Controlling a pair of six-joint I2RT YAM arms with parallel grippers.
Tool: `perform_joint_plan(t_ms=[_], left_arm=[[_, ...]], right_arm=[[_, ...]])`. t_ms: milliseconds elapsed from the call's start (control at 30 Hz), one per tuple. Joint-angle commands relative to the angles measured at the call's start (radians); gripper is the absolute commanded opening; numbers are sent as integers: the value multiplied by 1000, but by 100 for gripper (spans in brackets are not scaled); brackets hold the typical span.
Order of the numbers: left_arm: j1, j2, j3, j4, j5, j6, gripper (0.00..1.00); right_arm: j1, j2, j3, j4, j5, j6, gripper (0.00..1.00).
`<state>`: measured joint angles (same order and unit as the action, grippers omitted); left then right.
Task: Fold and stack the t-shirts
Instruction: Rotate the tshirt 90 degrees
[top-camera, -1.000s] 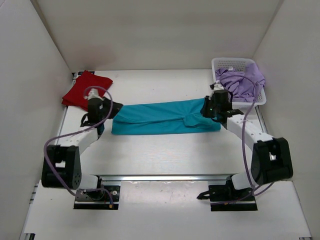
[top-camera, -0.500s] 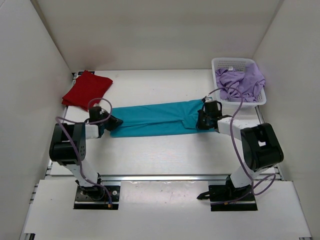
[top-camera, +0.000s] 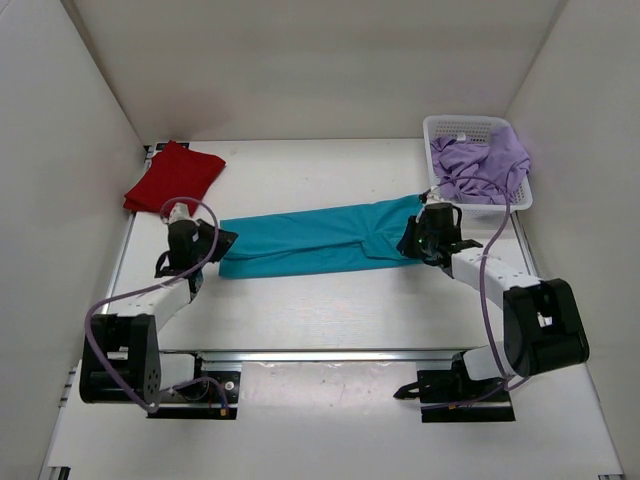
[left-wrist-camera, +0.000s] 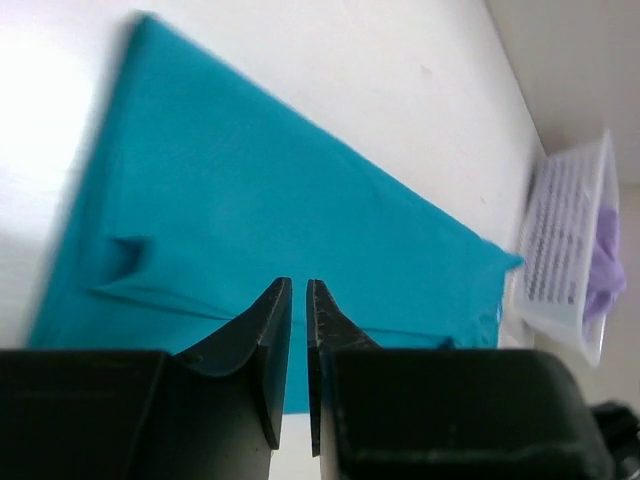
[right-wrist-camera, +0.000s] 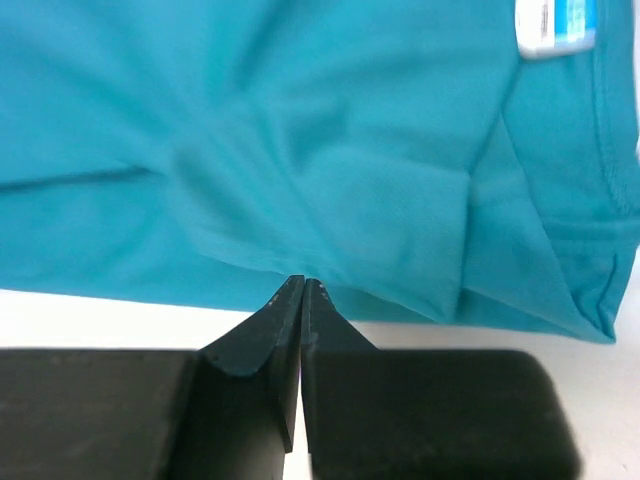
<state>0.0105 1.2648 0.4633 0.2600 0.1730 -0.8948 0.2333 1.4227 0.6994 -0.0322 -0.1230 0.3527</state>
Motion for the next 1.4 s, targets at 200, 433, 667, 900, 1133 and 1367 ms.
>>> perform_joint_plan(t_ms=[200, 433, 667, 900, 1133, 1367], left_arm=[[-150, 200, 135, 54, -5, 22, 23], [-35, 324, 45, 165, 100, -84, 20], [126, 223, -138, 222, 143, -154, 19], [62, -155, -198, 98, 90, -136, 24], [-155, -306, -85, -74, 38, 46, 27], [-236, -272, -74, -105, 123, 128, 27]], right_arm=[[-52, 88, 107, 70, -19, 57, 0], [-49, 117, -12, 124, 25, 103, 0], [-69, 35, -86, 121, 59, 123, 0], [-32, -117, -19, 141, 76, 134, 0], [24, 223, 265, 72, 33, 86, 0], [58, 493, 437, -22, -23, 86, 0]])
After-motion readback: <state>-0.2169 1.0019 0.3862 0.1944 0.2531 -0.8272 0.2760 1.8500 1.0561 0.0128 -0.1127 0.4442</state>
